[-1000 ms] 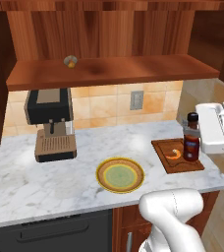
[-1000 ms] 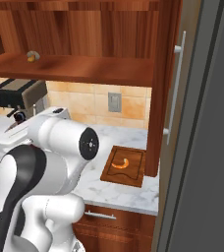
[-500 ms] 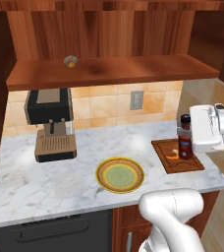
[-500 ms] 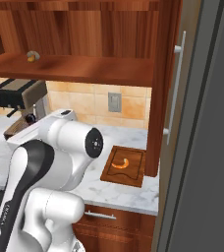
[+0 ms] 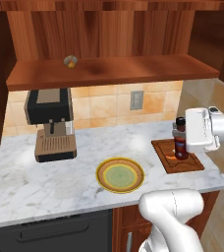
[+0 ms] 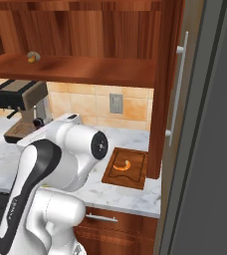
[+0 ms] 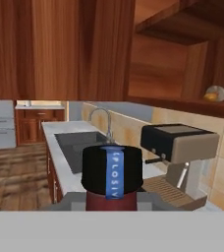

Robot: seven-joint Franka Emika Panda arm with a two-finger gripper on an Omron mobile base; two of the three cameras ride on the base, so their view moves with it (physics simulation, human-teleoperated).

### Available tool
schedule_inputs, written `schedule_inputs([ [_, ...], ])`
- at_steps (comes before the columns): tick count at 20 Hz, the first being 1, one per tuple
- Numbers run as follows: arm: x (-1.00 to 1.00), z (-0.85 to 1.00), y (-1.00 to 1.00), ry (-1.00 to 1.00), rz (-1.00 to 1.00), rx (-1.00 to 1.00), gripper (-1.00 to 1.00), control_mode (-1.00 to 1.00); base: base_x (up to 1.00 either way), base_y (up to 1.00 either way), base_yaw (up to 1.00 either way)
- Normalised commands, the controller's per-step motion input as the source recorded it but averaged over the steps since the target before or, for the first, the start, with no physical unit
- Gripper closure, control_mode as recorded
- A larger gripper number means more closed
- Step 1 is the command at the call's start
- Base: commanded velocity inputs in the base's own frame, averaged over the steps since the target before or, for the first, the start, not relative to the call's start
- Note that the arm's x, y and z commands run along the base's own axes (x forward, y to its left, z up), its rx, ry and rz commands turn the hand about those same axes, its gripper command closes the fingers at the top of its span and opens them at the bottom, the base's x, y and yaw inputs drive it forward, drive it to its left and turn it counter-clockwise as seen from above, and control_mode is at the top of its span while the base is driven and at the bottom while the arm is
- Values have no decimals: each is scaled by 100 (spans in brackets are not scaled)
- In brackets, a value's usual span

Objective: Pick the shrimp from the plate and place it on the cutting board. Then pick the condiment bottle from the cabinet and place it next to the cutting board.

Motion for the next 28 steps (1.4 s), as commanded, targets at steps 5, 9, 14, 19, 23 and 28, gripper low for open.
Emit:
schedule_inputs([
  [5, 16, -18, 0, 0, -1, 4, 100, -100, 0, 0, 0],
  [9, 16, -16, 0, 0, 0, 6, 100, -100, 0, 0, 0],
  [14, 16, -21, 0, 0, 0, 8, 100, -100, 0, 0, 0],
  [19, 18, -22, 0, 0, 0, 6, 100, -100, 0, 0, 0],
  [23, 18, -19, 0, 0, 0, 3, 100, -100, 0, 0, 0],
  [28, 15, -14, 0, 0, -2, 0, 100, -100, 0, 0, 0],
])
